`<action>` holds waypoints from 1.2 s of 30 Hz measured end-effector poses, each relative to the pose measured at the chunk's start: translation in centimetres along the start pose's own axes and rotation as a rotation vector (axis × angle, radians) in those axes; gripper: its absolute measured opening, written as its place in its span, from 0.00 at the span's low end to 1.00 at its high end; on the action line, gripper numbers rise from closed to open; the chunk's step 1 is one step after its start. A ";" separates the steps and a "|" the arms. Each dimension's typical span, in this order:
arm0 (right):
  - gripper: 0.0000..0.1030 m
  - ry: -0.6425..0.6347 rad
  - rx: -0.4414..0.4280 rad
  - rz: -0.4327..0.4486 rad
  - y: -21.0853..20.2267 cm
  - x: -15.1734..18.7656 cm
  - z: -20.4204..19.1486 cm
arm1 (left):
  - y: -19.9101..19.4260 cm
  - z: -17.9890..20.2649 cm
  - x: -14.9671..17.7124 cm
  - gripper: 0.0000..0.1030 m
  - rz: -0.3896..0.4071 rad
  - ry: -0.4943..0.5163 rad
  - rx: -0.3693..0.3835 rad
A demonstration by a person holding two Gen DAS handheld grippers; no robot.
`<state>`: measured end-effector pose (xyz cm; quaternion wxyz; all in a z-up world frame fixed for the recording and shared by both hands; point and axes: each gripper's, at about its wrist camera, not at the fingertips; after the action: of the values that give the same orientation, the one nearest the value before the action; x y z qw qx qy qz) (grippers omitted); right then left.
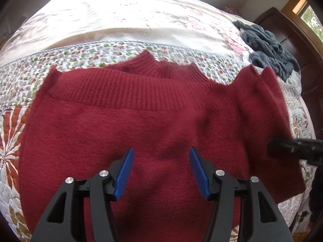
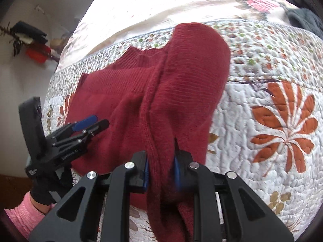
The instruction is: Fold small clothes
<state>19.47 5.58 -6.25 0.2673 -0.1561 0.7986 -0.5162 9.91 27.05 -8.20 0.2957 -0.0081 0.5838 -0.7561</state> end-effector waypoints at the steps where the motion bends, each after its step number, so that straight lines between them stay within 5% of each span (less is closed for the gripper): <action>1: 0.17 -0.008 0.006 -0.008 0.5 -0.1 -0.4 | -0.1 -0.2 -0.2 0.56 -0.002 -0.009 0.009; 6: 0.21 -0.007 0.006 -0.044 2.9 0.0 -1.7 | -0.2 -1.0 -0.8 0.55 -0.018 -0.055 0.065; 14: 0.53 0.010 -0.044 -0.068 4.6 -0.4 -3.2 | 0.4 -0.4 -1.6 0.55 -0.070 -0.099 0.206; 20: 0.53 0.090 -0.180 -0.018 1.8 0.2 -1.9 | 1.5 1.0 -2.1 0.55 -0.135 -0.137 0.313; 27: 0.52 0.163 -0.155 0.049 -2.1 2.5 2.1 | 2.8 3.0 -1.3 0.57 -0.217 -0.149 0.403; 31: 0.44 0.287 -0.184 0.040 -1.1 4.3 5.5 | 4.1 3.9 -0.5 0.58 -0.276 -0.188 0.458; 36: 0.43 0.309 -0.238 0.013 1.4 5.3 5.2 | 4.7 4.4 0.1 0.61 -0.295 -0.261 0.575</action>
<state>18.28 -0.46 -10.62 0.1245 -0.1002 0.8865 -0.4343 13.44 22.47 -10.96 0.2454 -0.1053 0.2968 -0.9168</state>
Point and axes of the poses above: each gripper's, at about its wrist camera, not at the fingertips, and y roughly the way its jaws point, z to its right, x to its underside, and after that the axes turned 10 degrees about -y, right-handed
